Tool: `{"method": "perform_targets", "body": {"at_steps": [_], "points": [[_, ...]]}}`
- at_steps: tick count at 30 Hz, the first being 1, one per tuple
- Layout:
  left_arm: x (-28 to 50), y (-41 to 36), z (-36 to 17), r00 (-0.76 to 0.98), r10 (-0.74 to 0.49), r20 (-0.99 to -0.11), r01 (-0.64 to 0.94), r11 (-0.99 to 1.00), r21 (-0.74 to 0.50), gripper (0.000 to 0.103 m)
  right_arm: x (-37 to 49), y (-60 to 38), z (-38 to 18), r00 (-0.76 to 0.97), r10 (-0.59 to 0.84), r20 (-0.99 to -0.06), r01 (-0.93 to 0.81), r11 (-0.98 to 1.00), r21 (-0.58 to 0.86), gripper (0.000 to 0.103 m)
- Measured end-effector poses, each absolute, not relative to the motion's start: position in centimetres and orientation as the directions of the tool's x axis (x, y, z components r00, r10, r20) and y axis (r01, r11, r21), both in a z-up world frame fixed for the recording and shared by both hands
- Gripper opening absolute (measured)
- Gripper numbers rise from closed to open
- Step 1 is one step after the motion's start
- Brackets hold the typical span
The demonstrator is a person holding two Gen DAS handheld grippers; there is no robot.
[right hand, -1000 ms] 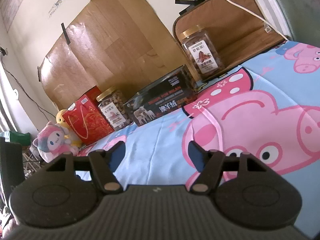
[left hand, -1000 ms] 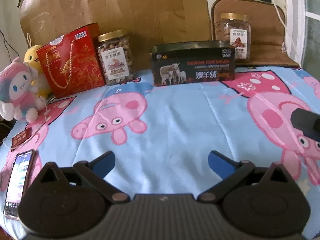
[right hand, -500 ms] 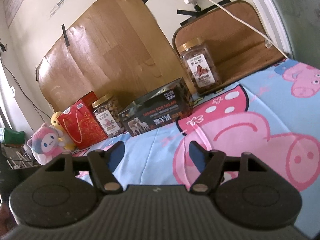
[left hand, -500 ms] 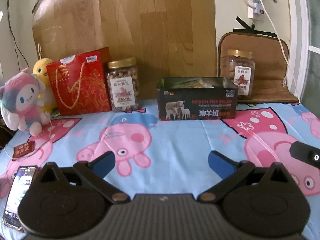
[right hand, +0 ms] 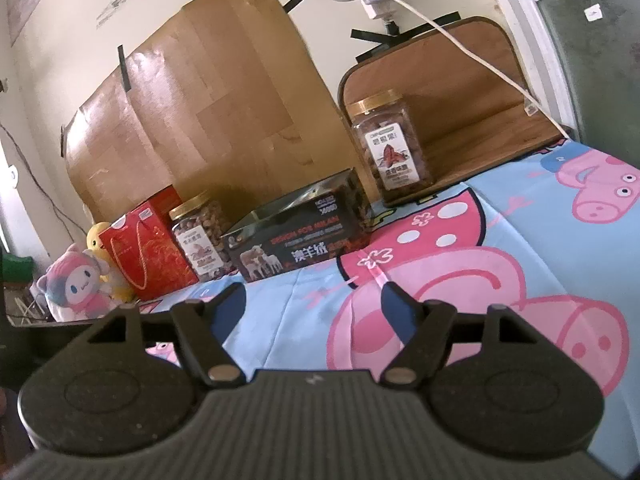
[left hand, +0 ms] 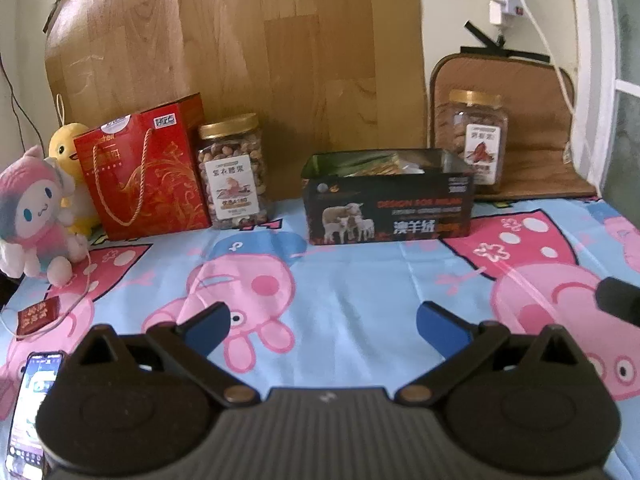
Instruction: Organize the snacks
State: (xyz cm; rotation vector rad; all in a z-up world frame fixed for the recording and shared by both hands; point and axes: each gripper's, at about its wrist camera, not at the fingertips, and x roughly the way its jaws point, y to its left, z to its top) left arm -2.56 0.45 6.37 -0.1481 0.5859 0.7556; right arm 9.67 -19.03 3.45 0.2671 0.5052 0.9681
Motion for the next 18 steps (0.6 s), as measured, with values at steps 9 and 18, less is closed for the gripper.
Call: {"method": "perform_targets", "body": {"at_steps": [9,18], "points": [[-1.1,1.6,6.2,0.566,0.573,-0.593,-0.678,0.733,0.06,0.103,10.2,-18.3,3.8,0.466,0.838,-0.285,-0.722,0.546,0.425,0.077],[0.1,2.0,5.1,0.612,0.48,-0.628,-0.629,0.777,-0.018,0.103,10.9,-17.6,3.8,0.45,0.842,-0.297,-0.738,0.538,0.407,0.083]]}}
